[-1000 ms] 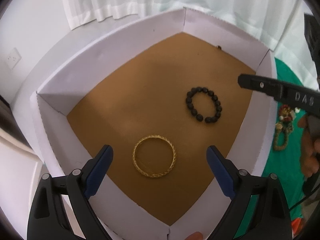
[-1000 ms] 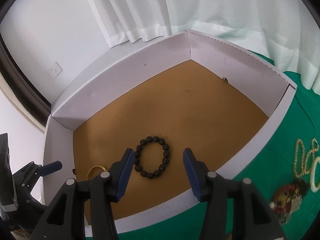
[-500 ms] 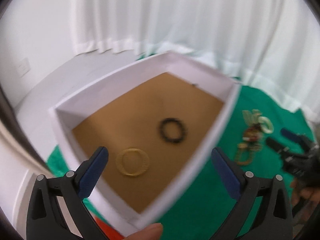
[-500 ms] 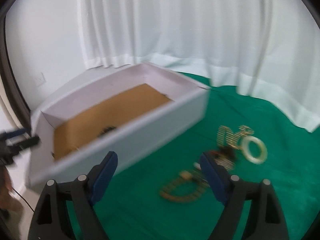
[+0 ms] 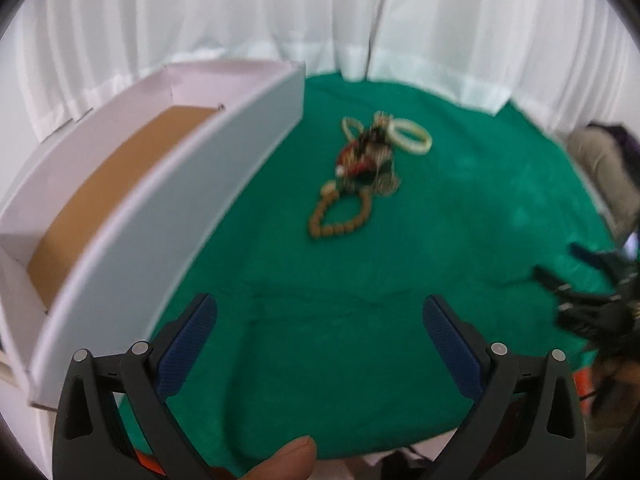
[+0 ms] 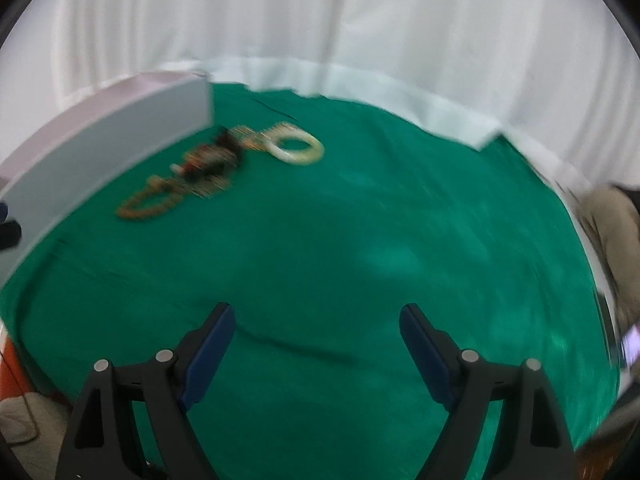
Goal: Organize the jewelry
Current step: 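Withdraw both tools from the box back over the jewelry pile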
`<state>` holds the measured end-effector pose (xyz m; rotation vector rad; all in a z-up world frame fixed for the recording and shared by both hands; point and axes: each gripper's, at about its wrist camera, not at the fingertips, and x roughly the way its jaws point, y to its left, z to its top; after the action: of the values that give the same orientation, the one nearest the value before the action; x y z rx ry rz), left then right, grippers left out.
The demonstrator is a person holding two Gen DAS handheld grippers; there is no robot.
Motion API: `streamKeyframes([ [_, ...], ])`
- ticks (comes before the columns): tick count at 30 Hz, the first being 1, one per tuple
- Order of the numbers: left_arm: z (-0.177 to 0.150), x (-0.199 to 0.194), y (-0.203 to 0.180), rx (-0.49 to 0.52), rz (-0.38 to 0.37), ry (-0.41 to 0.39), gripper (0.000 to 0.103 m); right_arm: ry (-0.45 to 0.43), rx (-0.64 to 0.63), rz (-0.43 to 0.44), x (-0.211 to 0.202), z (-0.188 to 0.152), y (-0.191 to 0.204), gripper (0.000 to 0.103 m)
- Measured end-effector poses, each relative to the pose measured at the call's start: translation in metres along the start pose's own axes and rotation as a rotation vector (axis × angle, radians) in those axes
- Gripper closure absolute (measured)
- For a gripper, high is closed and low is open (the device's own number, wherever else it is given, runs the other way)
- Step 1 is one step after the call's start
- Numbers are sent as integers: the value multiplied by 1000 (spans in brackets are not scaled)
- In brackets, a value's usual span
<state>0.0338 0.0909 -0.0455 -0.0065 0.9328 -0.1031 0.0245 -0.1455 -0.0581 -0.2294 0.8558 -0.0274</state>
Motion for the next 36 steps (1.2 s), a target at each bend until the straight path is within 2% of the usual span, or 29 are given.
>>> streamKeyframes([
  [6,-16,51,0,17,51,91,0,66,59,-61,20,-20,-21,17],
  [10,-24,66,4,16,67,122,0,84,68,-63,27,-26,-18,17],
  [24,-34,63,11,-42,59,91,0,119,130,-33,36,-36,-23,16],
  [27,-32,64,11,-39,59,102,0,125,187,1,37,-39,-30,16],
  [36,-28,67,10,-22,59,117,0,114,191,-4,36,-41,-29,15],
])
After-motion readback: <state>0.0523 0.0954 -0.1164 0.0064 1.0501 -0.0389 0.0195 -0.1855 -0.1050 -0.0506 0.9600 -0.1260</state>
